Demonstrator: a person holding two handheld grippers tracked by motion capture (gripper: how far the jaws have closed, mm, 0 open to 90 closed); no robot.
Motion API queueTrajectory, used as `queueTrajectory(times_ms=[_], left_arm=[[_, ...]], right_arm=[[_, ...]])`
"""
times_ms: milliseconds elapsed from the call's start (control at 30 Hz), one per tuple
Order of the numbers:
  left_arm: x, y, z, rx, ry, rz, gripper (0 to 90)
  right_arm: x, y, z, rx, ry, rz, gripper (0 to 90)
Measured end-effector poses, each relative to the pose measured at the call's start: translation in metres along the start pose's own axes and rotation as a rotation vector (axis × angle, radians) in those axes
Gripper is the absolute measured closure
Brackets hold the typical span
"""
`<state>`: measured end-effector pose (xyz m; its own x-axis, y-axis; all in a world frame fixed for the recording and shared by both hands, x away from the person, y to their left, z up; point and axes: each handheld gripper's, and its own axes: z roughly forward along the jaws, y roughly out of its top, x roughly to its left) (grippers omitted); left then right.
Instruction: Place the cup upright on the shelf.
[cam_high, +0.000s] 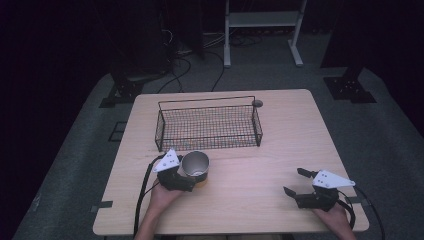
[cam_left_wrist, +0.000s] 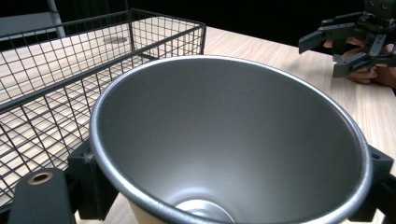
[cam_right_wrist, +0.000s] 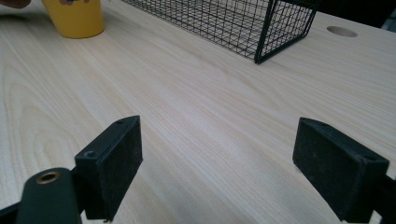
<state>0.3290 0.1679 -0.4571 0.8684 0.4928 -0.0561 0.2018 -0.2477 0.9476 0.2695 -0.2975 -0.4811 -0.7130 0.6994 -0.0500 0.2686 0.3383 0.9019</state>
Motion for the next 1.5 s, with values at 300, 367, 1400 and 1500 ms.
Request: queueTrajectory(times_ms=[300, 367, 1400, 1500], left_arm=[[-0.003, 0.011, -0.002, -0.037, -0.012, 0.006, 12.7], [-0.002, 0.018, -0.002, -0.044, -0.013, 0.018, 12.7], [0.043, 0.085, 0.014, -0.109, -0.002, 0.027, 12.6], [0.047, 0.093, 0.015, -0.111, 0.003, 0.034, 12.7]], right_arm=[[0.0, 0.0, 0.0, 0.001, 0.0, 0.0, 14.8], [0.0, 0.0, 0.0, 0.0, 0.0, 0.0, 14.8], [-0.001, 0.0, -0.001, -0.008, 0.01, 0.001, 14.8], [-0.001, 0.0, -0.001, -0.009, 0.011, 0.0, 14.8]])
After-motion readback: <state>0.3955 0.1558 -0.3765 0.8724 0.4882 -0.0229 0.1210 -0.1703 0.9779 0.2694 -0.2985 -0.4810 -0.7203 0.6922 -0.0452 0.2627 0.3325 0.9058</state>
